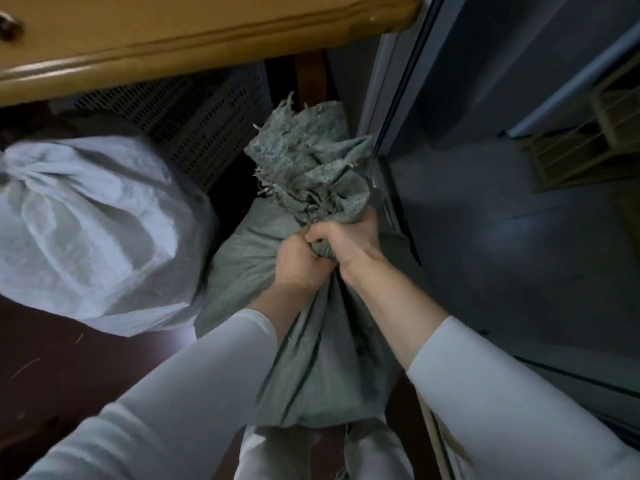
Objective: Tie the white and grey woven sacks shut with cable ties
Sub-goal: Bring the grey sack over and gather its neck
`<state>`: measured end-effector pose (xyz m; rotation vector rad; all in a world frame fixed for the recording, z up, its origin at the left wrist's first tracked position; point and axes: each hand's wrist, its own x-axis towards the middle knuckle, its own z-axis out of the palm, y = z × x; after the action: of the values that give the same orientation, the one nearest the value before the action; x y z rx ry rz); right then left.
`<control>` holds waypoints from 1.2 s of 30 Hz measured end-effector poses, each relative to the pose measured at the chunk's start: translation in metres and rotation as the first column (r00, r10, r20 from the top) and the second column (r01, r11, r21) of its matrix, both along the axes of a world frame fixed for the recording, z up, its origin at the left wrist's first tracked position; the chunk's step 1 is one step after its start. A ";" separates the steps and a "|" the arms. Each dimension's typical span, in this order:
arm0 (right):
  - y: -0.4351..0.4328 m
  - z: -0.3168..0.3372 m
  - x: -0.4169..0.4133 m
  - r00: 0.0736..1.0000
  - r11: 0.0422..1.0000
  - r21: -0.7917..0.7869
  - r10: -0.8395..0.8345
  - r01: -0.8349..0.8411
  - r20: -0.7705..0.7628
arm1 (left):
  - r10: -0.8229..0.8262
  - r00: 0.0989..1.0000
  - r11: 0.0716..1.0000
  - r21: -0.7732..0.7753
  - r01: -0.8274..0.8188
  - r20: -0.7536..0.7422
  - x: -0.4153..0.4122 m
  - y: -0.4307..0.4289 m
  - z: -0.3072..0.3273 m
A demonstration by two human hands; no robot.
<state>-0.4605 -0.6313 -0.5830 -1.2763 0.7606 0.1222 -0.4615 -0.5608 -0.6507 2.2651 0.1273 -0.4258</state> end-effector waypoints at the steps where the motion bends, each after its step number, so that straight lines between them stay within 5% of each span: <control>1: 0.004 0.007 0.005 1.000 1.000 -0.003 0.019 -0.019 0.023 | 0.029 0.999 0.999 -0.023 -0.029 0.030 0.005 0.003 0.004; 5: 0.010 0.023 0.030 0.992 0.998 -0.029 0.063 -0.060 0.112 | 0.077 0.990 0.988 -0.140 -0.060 0.121 0.028 0.014 0.016; 8: 0.014 0.012 0.038 0.995 0.997 -0.054 0.066 -0.062 0.080 | -0.090 0.986 0.987 -0.122 0.107 0.137 0.035 0.032 0.004; 11: 0.008 -0.006 0.042 0.999 0.998 -0.014 -0.054 0.054 -0.001 | -0.225 0.973 0.972 0.055 0.229 -0.058 0.015 0.053 -0.013; 13: 0.006 -0.012 0.047 0.990 0.990 0.023 -0.139 0.139 -0.027 | -0.241 0.960 0.970 -0.004 0.243 -0.144 0.002 0.049 -0.023; 20: 0.019 -0.030 0.054 0.978 0.980 -0.014 -0.198 0.198 -0.068 | -0.028 0.994 0.977 -0.208 0.049 0.103 0.026 0.007 -0.033; 29: 0.018 -0.047 0.064 0.980 0.986 0.051 -0.150 0.158 -0.130 | 0.215 0.948 0.928 -0.253 -0.272 -0.233 0.037 -0.004 -0.030; 32: 0.009 -0.047 0.059 0.997 0.984 -0.164 0.055 -0.063 -0.058 | 0.209 0.943 0.941 -0.208 -0.266 -0.259 0.051 -0.004 -0.035; 34: -0.011 -0.046 0.040 0.952 0.778 -0.602 0.291 -0.177 0.097 | 0.215 0.935 0.942 -0.193 -0.275 -0.281 0.058 -0.002 -0.039; 36: -0.033 -0.047 0.018 0.733 0.402 -0.900 0.662 -0.170 0.157 | 0.187 0.933 0.949 -0.188 -0.252 -0.307 0.058 0.000 -0.042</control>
<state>-0.4421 -0.6640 -0.6303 -2.3500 -0.0943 -0.2013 -0.4031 -0.5606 -0.6929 1.9298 0.4568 -0.6130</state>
